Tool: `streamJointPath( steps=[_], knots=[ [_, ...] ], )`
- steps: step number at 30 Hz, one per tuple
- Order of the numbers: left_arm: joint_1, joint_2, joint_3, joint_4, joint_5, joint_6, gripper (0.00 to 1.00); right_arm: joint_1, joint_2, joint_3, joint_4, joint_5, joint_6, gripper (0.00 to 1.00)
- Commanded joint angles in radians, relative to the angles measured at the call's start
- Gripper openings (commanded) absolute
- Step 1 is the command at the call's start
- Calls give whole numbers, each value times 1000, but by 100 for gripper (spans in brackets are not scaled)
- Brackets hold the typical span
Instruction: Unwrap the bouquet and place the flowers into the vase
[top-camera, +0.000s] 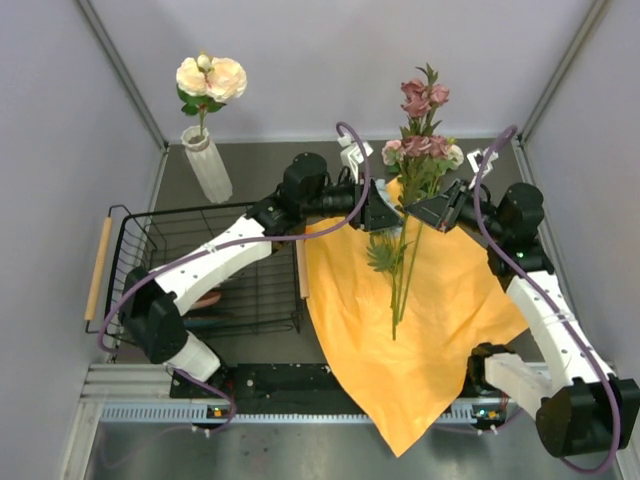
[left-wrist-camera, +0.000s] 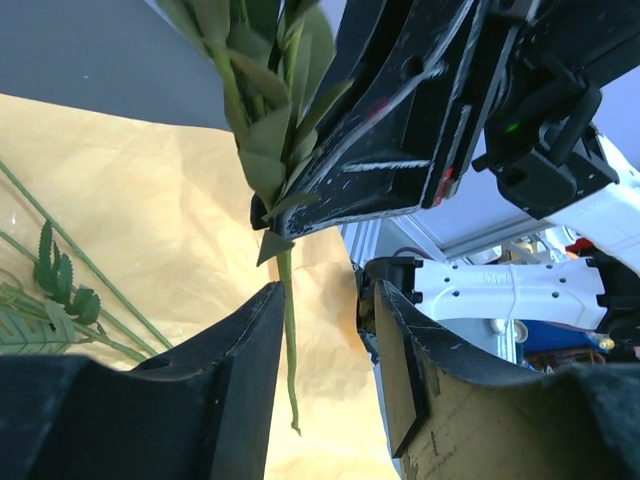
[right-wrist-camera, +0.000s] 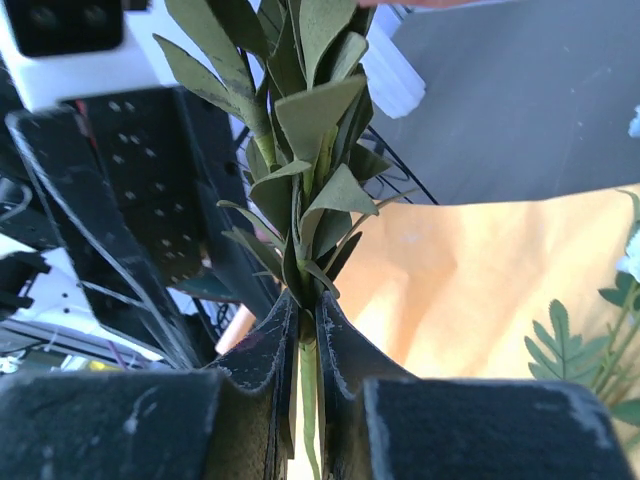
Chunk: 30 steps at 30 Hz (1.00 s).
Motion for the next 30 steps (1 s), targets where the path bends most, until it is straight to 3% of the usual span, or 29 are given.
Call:
streamJointPath(
  steps=[1,14,21,22,24,26,28,29,30],
  knots=[
    [-29,18,36,-3,-11,45,46,8,1,74,101,-44,78,0],
    [-43,44,93,-19,-28,69,43,51,-13,99,48,-63,30,0],
    [-41,34,87,-48,-45,77,13,64,-25,93,42,-70,17,0],
    [-41,29,85,-54,-57,92,0,67,-25,93,44,-72,17,0],
    [-40,2,73,-77,-107,115,0,68,-25,102,27,-66,9,1],
    [-41,-49,61,-89,-153,166,0,67,-27,138,-45,21,-9,14],
    [-40,-95,35,-105,-250,231,0,64,-31,177,-210,109,-45,37],
    [-40,-147,27,-109,-287,256,0,62,-36,216,-258,200,-57,53],
    [-40,-173,22,-123,-319,282,0,59,-39,232,-353,245,-57,79]
  ],
)
